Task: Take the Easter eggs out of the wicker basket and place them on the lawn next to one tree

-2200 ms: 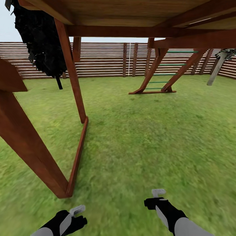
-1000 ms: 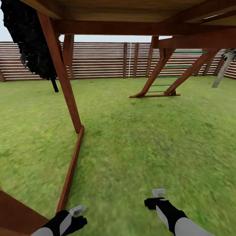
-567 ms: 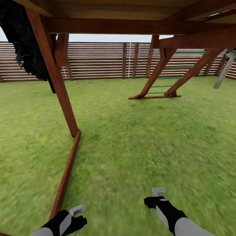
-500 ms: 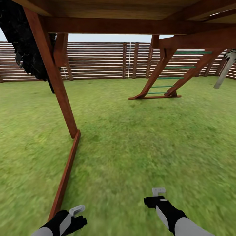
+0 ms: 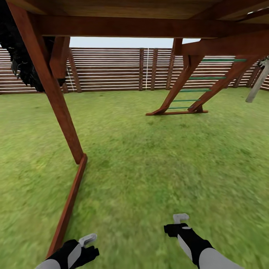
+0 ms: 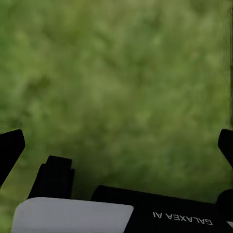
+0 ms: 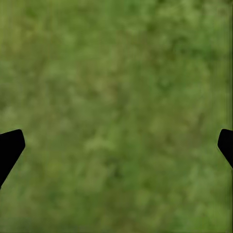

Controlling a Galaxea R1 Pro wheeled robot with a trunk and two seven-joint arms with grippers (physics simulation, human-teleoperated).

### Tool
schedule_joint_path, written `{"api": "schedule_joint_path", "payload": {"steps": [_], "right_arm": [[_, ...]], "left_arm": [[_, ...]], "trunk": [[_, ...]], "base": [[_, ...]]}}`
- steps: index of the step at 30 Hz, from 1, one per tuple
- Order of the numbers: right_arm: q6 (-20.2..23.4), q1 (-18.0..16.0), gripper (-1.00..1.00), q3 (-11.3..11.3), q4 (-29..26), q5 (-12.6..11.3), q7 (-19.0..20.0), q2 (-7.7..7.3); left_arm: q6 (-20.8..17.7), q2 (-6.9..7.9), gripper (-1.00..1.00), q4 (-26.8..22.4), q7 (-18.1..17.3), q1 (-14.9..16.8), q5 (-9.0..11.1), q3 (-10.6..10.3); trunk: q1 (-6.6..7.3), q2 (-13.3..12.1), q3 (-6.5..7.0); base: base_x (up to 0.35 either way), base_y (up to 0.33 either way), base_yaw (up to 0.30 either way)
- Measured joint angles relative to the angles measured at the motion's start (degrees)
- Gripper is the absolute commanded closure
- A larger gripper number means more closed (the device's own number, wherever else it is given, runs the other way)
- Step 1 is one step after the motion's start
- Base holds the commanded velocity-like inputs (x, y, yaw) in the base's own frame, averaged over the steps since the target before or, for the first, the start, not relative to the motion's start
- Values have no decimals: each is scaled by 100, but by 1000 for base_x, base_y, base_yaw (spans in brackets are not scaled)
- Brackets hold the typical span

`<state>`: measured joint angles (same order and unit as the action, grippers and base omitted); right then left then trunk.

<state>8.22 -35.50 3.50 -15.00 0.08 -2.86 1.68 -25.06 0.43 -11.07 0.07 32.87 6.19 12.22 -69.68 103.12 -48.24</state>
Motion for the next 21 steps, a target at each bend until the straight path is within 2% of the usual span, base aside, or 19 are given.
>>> {"api": "schedule_joint_path", "payload": {"steps": [10,21], "right_arm": [[-1,-1,-100,0,1,0,0,0],[-1,-1,-100,0,1,0,0,0]], "left_arm": [[-1,0,-100,-1,0,-1,0,0],[-1,0,-100,-1,-1,-1,0,0]], "trunk": [[0,0,0],[0,0,0]], "base": [[336,-71,38],[336,-71,258]]}}
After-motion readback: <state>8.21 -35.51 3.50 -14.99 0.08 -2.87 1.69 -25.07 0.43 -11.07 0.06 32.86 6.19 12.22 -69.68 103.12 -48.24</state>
